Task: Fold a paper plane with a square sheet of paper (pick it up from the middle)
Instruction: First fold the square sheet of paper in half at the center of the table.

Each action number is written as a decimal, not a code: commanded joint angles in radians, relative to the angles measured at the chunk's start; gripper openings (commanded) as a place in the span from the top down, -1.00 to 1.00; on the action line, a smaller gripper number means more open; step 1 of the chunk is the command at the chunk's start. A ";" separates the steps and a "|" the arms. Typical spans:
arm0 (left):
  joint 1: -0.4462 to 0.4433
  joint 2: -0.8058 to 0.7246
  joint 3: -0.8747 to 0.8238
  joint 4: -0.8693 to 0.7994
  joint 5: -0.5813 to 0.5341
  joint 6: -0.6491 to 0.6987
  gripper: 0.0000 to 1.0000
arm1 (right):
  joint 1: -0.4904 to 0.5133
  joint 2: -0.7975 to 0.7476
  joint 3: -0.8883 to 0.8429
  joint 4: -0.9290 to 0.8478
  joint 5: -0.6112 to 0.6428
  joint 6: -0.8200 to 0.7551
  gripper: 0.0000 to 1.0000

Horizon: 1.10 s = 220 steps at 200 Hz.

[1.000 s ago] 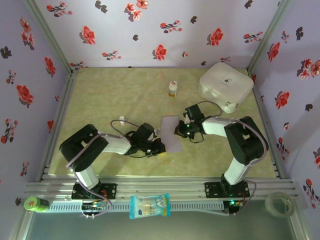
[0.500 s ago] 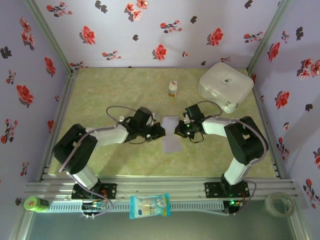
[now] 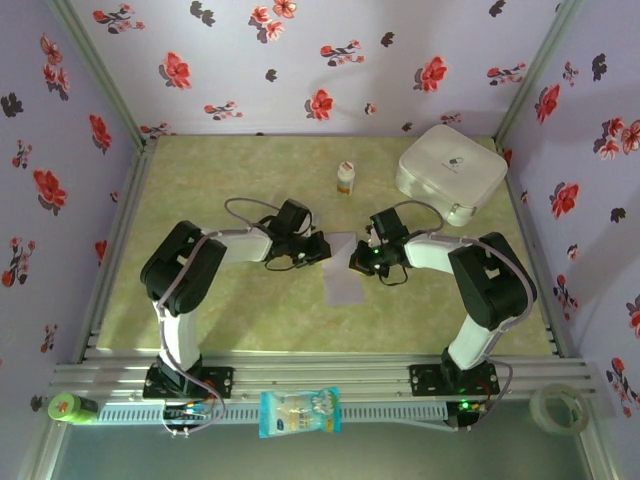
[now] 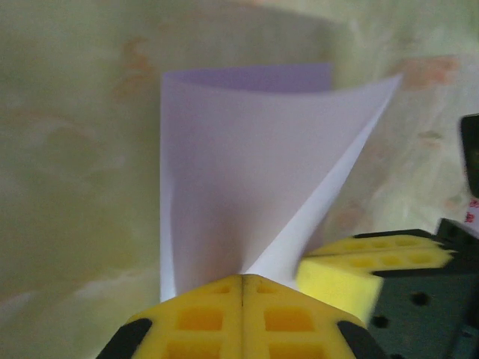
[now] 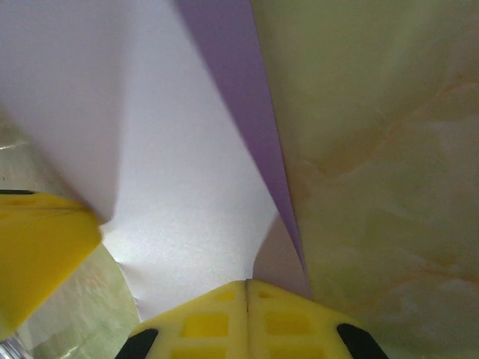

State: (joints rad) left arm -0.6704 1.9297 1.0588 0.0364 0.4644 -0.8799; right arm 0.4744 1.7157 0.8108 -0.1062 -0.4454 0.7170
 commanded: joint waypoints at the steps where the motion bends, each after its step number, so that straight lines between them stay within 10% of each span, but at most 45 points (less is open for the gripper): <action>1: 0.009 0.036 -0.001 -0.024 0.001 0.042 0.89 | -0.002 0.044 -0.026 -0.123 0.097 -0.014 1.00; 220: 0.063 0.101 0.064 -0.093 -0.024 0.041 0.88 | -0.002 0.041 -0.020 -0.138 0.106 -0.017 1.00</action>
State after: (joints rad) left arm -0.6239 2.0163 1.1599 -0.0341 0.4801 -0.8539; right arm 0.4744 1.7161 0.8181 -0.1226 -0.4397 0.7139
